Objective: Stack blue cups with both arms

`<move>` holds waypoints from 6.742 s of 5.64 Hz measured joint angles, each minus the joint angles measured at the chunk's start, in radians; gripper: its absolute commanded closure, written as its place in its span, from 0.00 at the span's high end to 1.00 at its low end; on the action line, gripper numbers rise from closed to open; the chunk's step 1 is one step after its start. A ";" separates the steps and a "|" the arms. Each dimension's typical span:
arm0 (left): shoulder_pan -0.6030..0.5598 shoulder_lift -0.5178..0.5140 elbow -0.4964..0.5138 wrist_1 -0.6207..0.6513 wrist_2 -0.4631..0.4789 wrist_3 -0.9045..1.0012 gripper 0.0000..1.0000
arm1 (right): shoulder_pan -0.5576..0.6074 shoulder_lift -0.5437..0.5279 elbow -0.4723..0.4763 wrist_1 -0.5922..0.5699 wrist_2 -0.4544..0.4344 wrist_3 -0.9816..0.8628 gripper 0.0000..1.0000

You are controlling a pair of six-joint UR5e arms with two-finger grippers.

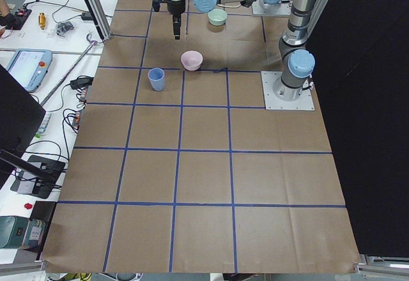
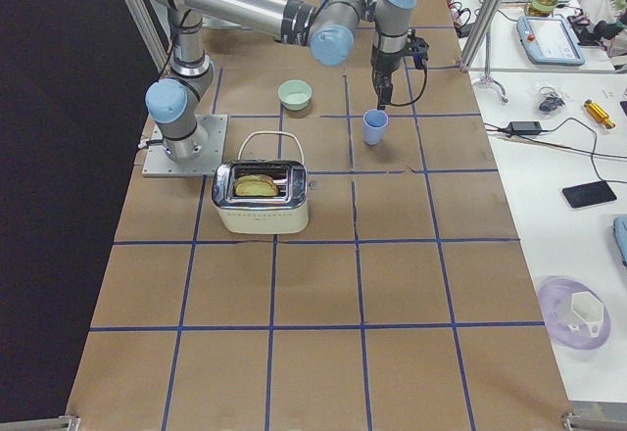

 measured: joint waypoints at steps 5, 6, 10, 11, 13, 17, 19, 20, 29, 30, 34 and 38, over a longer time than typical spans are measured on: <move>0.054 -0.289 -0.026 0.402 0.000 0.107 0.65 | 0.018 0.102 0.175 -0.238 -0.001 0.056 1.00; 0.055 -0.325 -0.029 0.435 0.000 0.109 0.38 | 0.019 0.118 0.198 -0.265 -0.001 0.059 0.93; 0.049 -0.344 -0.019 0.453 0.001 0.096 0.04 | 0.020 0.129 0.241 -0.273 0.005 0.057 0.07; 0.025 -0.337 0.003 0.432 0.002 0.075 0.04 | 0.021 0.127 0.239 -0.274 0.012 0.057 0.07; -0.150 -0.352 0.099 0.397 0.059 -0.093 0.04 | 0.040 0.123 0.199 -0.272 0.015 0.060 0.09; -0.438 -0.457 0.153 0.461 0.070 -0.571 0.97 | 0.083 0.024 -0.130 0.229 0.010 0.117 0.09; -0.456 -0.468 0.154 0.465 0.072 -0.591 1.00 | 0.084 -0.015 -0.158 0.323 0.013 0.129 0.09; -0.458 -0.450 0.152 0.454 0.069 -0.590 1.00 | 0.084 -0.017 -0.154 0.327 0.014 0.130 0.09; -0.127 0.159 0.097 -0.345 0.038 -0.143 1.00 | 0.457 0.077 -0.170 0.113 0.048 0.701 0.08; -0.124 0.187 0.077 -0.357 0.034 -0.111 1.00 | 0.530 0.112 -0.204 0.096 0.048 0.817 0.08; -0.122 0.201 0.006 -0.217 0.035 -0.094 1.00 | 0.605 0.251 -0.262 0.006 0.036 0.916 0.08; -0.097 0.215 0.003 -0.219 -0.049 -0.100 0.99 | 0.603 0.288 -0.231 -0.022 0.032 0.897 0.11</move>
